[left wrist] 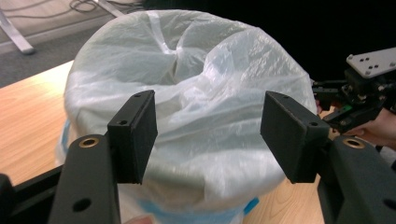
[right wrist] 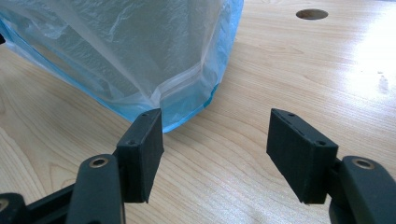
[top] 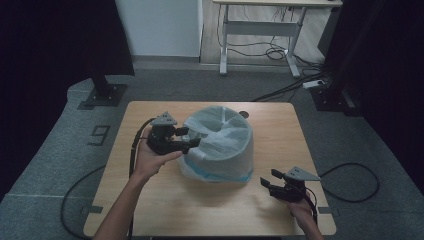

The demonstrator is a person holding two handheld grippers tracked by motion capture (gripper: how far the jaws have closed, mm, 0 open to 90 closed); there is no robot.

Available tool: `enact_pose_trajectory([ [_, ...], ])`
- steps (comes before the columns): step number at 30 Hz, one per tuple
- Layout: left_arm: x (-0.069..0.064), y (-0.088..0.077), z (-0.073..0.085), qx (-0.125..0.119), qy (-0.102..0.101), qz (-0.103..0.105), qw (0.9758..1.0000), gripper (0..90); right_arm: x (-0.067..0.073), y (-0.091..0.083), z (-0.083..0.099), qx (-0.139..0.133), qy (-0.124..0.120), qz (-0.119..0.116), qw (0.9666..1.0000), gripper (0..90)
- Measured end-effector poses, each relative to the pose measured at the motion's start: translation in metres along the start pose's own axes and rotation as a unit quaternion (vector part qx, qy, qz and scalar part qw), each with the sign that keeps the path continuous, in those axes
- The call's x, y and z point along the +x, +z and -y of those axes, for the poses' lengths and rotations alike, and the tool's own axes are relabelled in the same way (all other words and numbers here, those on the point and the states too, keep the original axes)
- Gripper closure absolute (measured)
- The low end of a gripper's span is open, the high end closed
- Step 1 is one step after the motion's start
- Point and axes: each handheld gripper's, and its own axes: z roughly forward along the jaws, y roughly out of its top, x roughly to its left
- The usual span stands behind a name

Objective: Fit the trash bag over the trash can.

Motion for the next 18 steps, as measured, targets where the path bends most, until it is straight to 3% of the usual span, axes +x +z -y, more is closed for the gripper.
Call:
enact_pose_trajectory([
  [5,-0.002,-0.009,0.016,-0.003,0.005,-0.010,0.9999,35.9,0.001,0.002,0.001,0.002,-0.002,0.000,1.0000,35.2],
  [14,0.012,-0.020,0.049,-0.008,-0.027,-0.014,0.9995,35.9,0.001,0.003,0.003,0.007,-0.002,0.001,1.0000,35.2],
  [18,0.012,-0.024,0.062,-0.005,-0.020,-0.034,0.9992,36.2,0.001,0.004,0.004,0.009,-0.003,0.004,0.9999,35.2],
])
